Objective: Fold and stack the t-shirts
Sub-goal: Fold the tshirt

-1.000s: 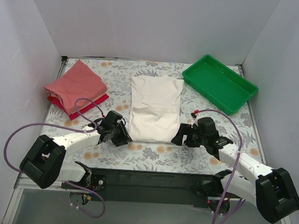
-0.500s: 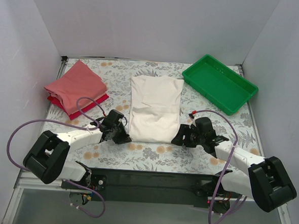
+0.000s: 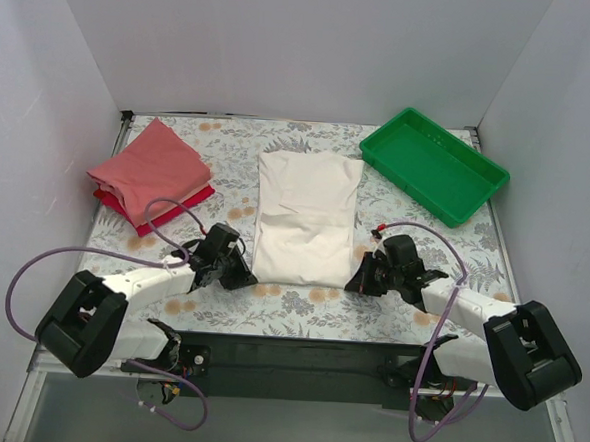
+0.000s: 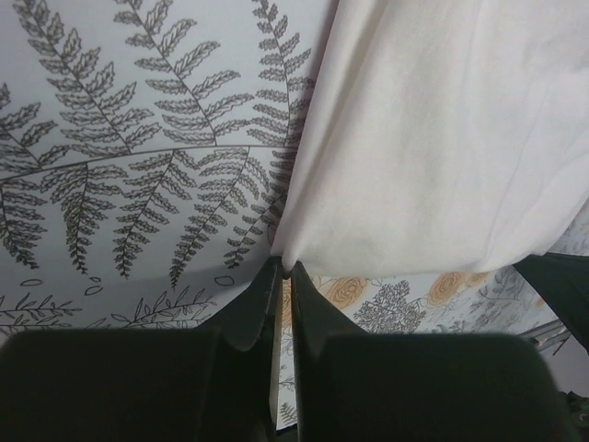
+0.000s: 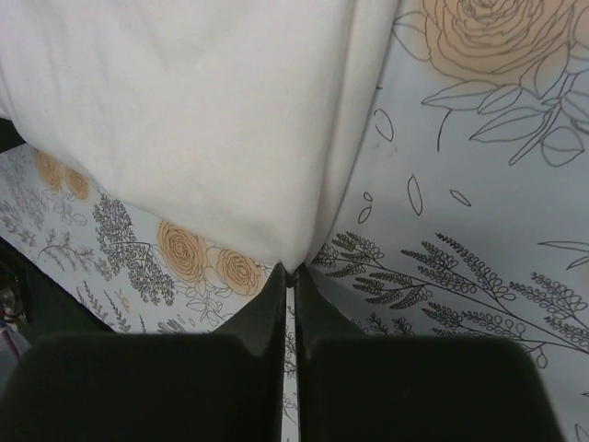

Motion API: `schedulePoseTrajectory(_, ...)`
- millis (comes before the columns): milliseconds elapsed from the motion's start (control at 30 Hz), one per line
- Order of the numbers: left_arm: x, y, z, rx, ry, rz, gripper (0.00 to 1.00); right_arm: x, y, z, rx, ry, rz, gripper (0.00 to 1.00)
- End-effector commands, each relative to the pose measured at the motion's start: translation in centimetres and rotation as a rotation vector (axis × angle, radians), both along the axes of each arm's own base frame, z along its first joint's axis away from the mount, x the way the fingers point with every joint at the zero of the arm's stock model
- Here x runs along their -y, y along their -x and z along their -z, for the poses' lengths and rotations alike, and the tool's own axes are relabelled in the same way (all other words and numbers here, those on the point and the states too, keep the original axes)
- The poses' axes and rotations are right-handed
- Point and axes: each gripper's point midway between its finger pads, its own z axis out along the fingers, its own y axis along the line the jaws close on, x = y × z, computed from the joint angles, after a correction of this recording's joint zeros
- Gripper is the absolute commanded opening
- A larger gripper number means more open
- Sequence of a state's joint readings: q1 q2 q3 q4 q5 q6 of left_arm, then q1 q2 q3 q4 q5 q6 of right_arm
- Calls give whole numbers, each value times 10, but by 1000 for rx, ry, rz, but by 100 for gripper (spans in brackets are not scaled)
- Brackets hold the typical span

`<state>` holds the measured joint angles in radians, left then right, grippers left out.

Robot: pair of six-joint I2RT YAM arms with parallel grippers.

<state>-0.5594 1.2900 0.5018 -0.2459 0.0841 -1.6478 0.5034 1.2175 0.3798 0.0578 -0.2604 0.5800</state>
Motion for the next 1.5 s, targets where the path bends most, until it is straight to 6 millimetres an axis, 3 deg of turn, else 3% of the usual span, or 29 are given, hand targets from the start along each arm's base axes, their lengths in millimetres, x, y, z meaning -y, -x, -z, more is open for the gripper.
schedulePoseTrajectory(0,-8,29,9,-31,9,14,0,-2,21,3,-49,-46,-35,1)
schedulePoseTrajectory(167,-5,68,17,-74,66,28,0,1,54,8,-97,-98,-77,1)
schedulePoseTrajectory(300,-6,102,17,-137,77,41,0,9,93,17,-171,-101,-105,1)
schedulePoseTrajectory(500,9,147,-6,-190,177,160,0,19,123,3,-207,-104,-109,1)
schedulePoseTrajectory(600,16,152,-26,-167,206,194,0,17,125,-13,-172,-152,-94,1)
schedulePoseTrajectory(800,27,123,-73,-4,202,186,0,14,107,-43,-43,-169,-90,1)
schedulePoseTrajectory(833,27,115,-78,33,187,179,0,18,99,-43,-13,-129,-85,1)
schedulePoseTrajectory(900,30,100,-93,102,173,169,0,15,84,-65,55,-118,-80,1)
schedulePoseTrajectory(967,27,86,-95,147,119,135,0,15,69,-73,93,-86,-56,1)
schedulePoseTrajectory(1000,27,81,-104,163,112,115,0,10,59,-90,133,-103,-51,1)
schedulePoseTrajectory(1067,21,67,-109,200,69,53,0,7,47,-98,159,-92,-41,1)
schedulePoseTrajectory(1100,19,61,-113,219,53,33,0,4,38,-113,197,-98,-34,1)
schedulePoseTrajectory(1167,23,49,-131,272,57,8,0,4,23,-118,216,-56,-11,1)
schedulePoseTrajectory(1200,22,40,-139,313,55,-22,0,0,14,-132,251,-64,-5,1)
schedulePoseTrajectory(1367,25,4,-169,415,6,-98,0,-8,-20,-154,310,-27,26,1)
schedulePoseTrajectory(1433,15,-9,-169,414,-58,-143,0,-10,-36,-165,346,-13,52,1)
schedulePoseTrajectory(1467,18,-17,-181,432,-53,-148,0,-11,-41,-170,358,-11,58,1)
